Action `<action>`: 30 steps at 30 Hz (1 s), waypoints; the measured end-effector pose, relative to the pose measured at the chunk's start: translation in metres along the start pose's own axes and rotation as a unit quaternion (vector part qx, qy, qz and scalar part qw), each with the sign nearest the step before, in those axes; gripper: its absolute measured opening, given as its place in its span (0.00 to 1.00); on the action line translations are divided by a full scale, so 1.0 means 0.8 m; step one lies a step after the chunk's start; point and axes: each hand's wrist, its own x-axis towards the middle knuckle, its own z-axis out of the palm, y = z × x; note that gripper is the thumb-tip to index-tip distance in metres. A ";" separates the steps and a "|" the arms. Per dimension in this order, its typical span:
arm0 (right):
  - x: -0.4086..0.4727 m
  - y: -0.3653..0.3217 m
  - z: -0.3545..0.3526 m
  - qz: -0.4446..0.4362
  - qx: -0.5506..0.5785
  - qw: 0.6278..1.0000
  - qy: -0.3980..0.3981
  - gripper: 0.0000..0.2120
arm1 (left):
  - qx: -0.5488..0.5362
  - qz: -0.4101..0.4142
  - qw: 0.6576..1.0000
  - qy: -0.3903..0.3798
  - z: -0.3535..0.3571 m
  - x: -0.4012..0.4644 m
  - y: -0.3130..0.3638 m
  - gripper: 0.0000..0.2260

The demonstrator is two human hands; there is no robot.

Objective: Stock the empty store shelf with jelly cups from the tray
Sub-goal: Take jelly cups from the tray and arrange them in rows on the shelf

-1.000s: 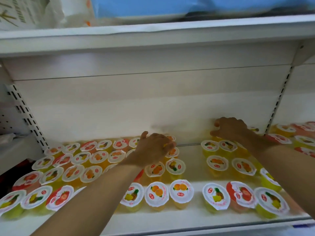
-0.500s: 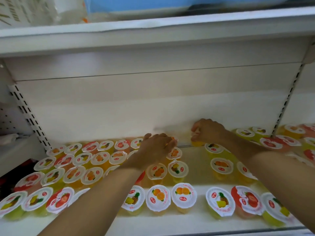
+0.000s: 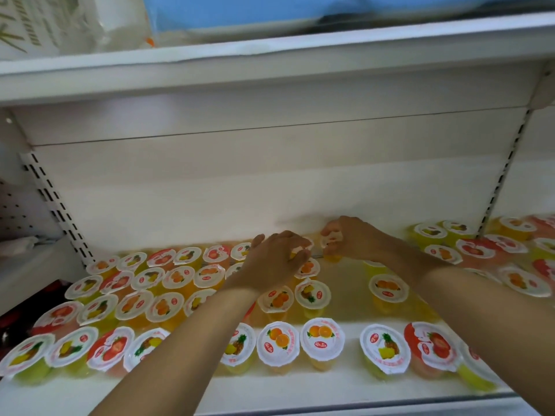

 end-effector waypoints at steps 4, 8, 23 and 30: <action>-0.016 0.013 -0.012 -0.013 0.006 1.000 0.003 0.20 | -0.014 0.007 1.000 0.004 -0.014 -0.016 0.010 0.16; -0.019 0.017 -0.011 -0.009 -0.009 1.000 -0.004 0.19 | -0.011 0.003 1.000 0.003 -0.020 -0.017 0.013 0.15; -0.005 -0.012 0.010 0.027 0.085 0.996 0.024 0.07 | 0.091 -0.036 0.994 -0.055 0.010 0.019 0.018 0.17; -0.020 -0.002 -0.004 -0.021 0.082 0.995 0.053 0.07 | 0.014 -0.039 0.999 -0.014 -0.002 -0.001 0.023 0.18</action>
